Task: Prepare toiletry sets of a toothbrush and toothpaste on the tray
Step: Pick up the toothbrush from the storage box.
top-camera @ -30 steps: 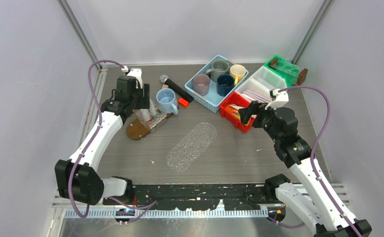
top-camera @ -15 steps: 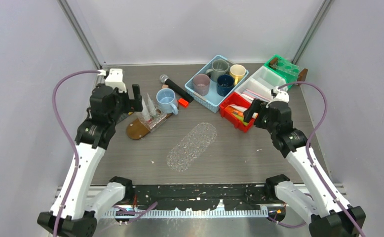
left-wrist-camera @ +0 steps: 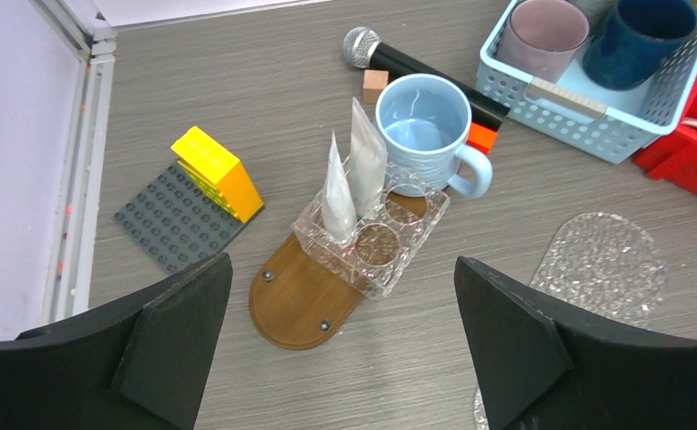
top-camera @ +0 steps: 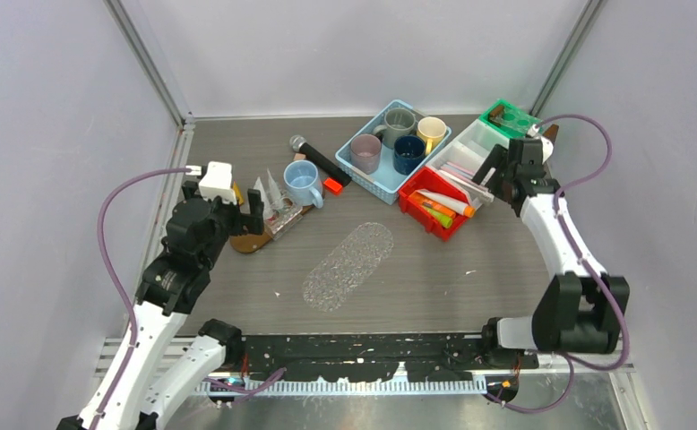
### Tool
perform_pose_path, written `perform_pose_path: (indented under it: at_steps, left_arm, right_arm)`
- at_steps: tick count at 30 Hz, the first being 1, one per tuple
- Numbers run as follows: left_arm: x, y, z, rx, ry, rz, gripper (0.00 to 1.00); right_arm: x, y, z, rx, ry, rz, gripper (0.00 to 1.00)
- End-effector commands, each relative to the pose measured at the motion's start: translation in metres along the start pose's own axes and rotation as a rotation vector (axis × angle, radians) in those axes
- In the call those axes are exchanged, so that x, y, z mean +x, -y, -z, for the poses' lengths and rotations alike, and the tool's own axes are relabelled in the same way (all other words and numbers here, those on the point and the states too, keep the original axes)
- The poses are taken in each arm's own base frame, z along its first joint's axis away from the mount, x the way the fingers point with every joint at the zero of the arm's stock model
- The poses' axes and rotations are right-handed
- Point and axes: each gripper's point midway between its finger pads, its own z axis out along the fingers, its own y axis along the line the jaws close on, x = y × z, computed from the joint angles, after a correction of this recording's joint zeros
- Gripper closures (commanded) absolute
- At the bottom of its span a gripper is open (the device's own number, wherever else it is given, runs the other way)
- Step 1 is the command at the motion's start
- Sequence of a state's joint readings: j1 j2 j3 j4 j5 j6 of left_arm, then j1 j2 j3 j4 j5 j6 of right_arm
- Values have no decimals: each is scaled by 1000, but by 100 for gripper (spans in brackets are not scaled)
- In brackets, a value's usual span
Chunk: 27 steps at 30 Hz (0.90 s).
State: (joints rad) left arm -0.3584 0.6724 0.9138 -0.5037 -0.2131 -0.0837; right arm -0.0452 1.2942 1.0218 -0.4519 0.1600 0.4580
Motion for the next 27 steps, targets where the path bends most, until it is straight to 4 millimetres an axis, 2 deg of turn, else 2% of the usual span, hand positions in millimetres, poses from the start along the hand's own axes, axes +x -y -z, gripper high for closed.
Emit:
perform_pose_path:
  at_steps: [1, 4, 5, 6, 12, 15, 18, 19, 27]
  left_arm:
    - [-18, -7, 5, -52, 95, -28, 2]
    - [-21, -7, 11, -51, 128, -32, 2]
    - [-22, -7, 13, -50, 143, -28, 2]
    - [-23, -7, 14, -50, 152, -27, 2]
    - [-25, -10, 18, -58, 176, -20, 2]
    - [-24, -10, 17, -61, 175, -20, 3]
    - [-23, -10, 16, -62, 170, -24, 3]
    - [-22, -10, 15, -63, 167, -25, 3]
    - [-19, -8, 9, -62, 148, -35, 4]
  right_arm:
    - [-36, 17, -32, 68, 28, -29, 16]
    - [-43, 27, -56, 64, 8, -89, 18]
    - [-43, 24, -66, 40, -6, -122, 18]
    - [-43, 31, -74, 46, -13, -151, 19]
    - [-53, 39, -102, -40, 16, -348, 22]
    - [-50, 42, -111, -89, 17, -405, 24]
    - [-38, 48, -118, -114, -4, -475, 26]
    - [-43, 51, -121, -128, 17, -491, 27]
    - [-21, 57, -124, -212, 5, -614, 34]
